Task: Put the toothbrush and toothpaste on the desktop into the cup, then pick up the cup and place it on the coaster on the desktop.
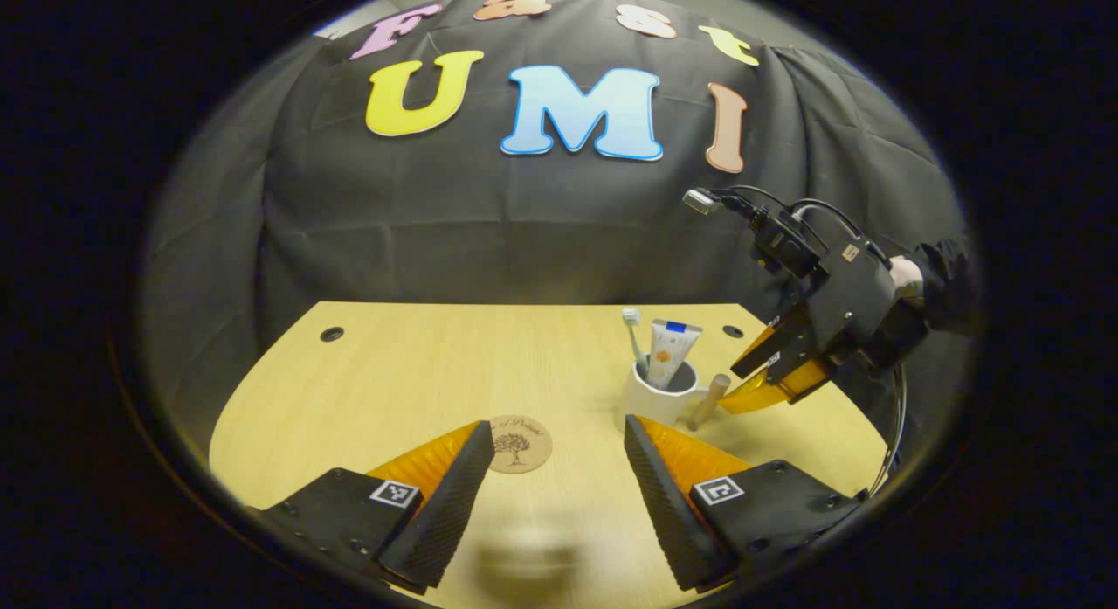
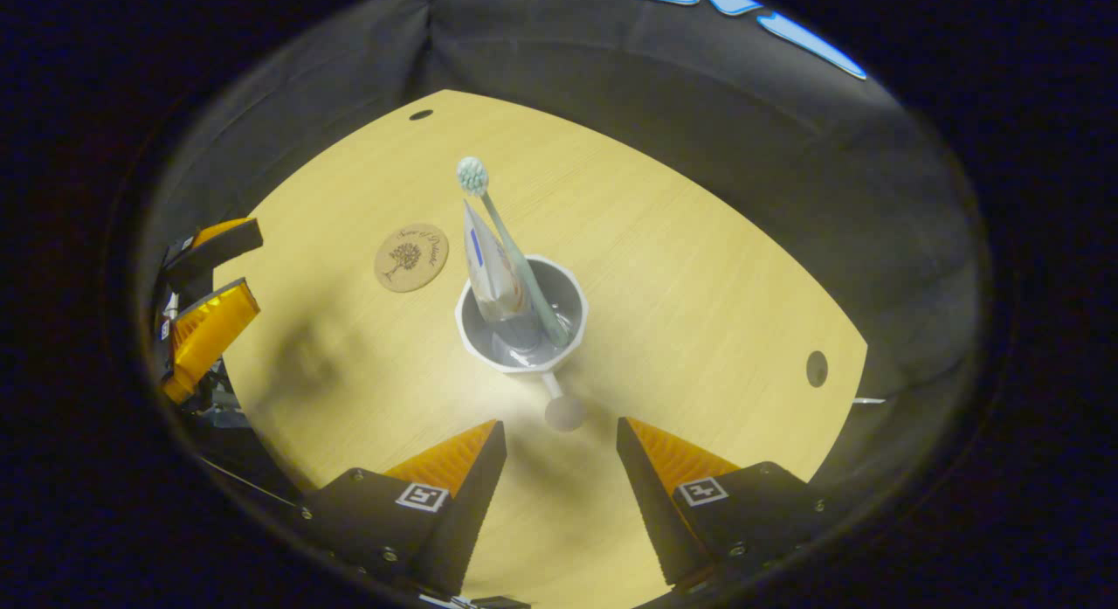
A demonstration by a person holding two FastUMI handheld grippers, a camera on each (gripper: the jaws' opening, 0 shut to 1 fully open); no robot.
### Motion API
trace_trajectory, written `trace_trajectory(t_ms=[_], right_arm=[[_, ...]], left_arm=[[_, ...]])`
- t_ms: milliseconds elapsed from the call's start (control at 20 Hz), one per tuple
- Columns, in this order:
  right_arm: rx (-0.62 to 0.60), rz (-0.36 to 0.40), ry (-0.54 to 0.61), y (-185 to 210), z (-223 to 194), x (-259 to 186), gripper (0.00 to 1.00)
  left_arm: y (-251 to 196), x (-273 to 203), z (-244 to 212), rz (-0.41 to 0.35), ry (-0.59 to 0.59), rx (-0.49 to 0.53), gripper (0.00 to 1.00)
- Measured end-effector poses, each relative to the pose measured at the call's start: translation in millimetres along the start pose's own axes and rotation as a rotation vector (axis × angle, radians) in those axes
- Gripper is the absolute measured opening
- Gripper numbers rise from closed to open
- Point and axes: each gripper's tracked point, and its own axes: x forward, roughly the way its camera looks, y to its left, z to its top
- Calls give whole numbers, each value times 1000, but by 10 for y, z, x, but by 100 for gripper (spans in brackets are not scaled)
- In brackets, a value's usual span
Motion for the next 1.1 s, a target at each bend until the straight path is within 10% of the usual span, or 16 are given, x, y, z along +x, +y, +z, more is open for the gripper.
trace_trajectory(t_ms=[600, 1100], right_arm=[[-101, 33, 136, 4, 70, 481, 76], [-97, 58, 104, -3, 114, 531, 25]], left_arm=[[457, -293, -214, 150, 47, -47, 99], [596, -430, -313, 218, 69, -74, 99]])
